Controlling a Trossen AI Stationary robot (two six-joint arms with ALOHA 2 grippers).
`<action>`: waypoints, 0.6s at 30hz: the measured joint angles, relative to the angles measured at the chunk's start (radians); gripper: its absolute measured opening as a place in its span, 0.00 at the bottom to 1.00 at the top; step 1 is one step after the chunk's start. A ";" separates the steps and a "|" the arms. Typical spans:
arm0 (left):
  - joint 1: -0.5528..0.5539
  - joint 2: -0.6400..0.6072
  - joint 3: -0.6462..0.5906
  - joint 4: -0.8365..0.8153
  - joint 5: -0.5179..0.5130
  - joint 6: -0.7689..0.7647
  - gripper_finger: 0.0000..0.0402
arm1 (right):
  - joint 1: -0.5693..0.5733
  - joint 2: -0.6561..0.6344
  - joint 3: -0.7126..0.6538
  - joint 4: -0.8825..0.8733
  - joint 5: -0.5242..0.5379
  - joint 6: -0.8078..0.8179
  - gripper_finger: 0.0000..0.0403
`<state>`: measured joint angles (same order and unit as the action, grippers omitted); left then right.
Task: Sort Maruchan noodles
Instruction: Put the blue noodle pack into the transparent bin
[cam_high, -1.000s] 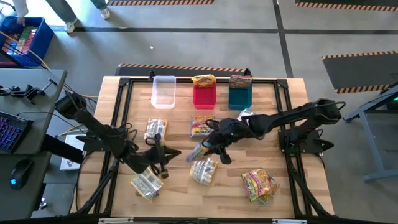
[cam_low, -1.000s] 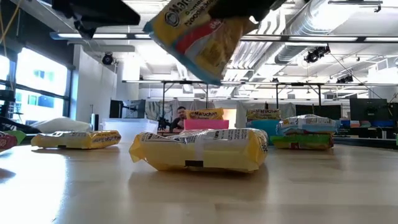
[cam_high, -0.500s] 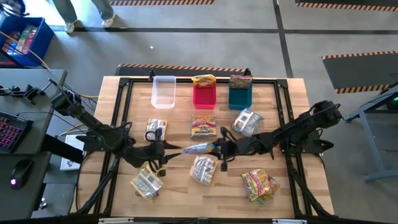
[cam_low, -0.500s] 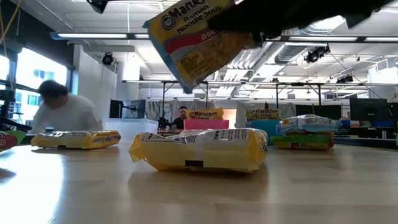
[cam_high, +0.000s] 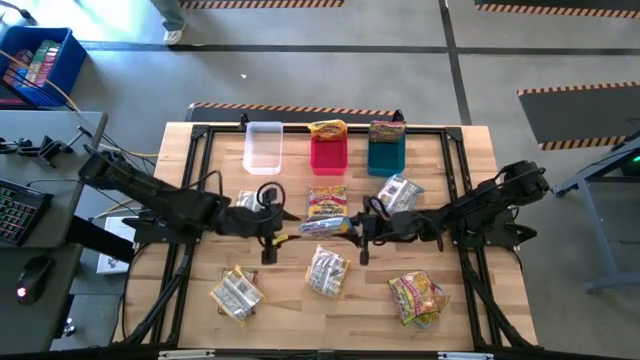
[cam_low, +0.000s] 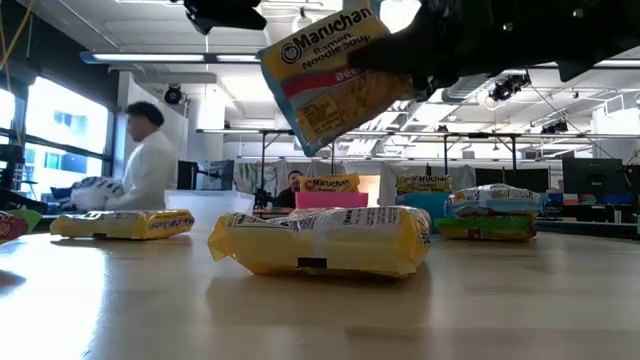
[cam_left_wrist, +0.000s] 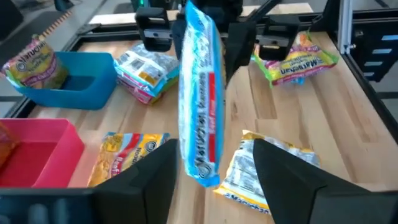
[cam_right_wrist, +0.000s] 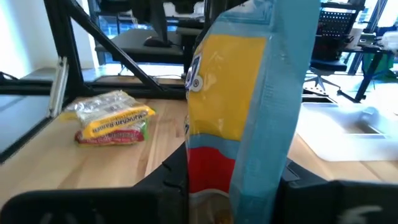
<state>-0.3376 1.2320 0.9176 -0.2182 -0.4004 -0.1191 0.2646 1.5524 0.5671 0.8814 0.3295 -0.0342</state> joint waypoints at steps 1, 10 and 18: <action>0.008 0.000 0.001 0.001 0.001 0.015 0.52 | -0.003 0.000 0.000 -0.002 0.000 -0.001 0.23; 0.045 0.019 0.001 0.013 0.044 0.044 0.57 | -0.029 0.000 0.000 -0.001 -0.002 0.000 0.24; 0.078 0.089 0.001 0.122 0.060 0.103 0.57 | -0.031 0.001 0.000 0.039 -0.053 -0.016 0.24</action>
<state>-0.2592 1.3205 0.9189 -0.0957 -0.3402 -0.0166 0.2335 1.5532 0.5671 0.9199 0.2765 -0.0506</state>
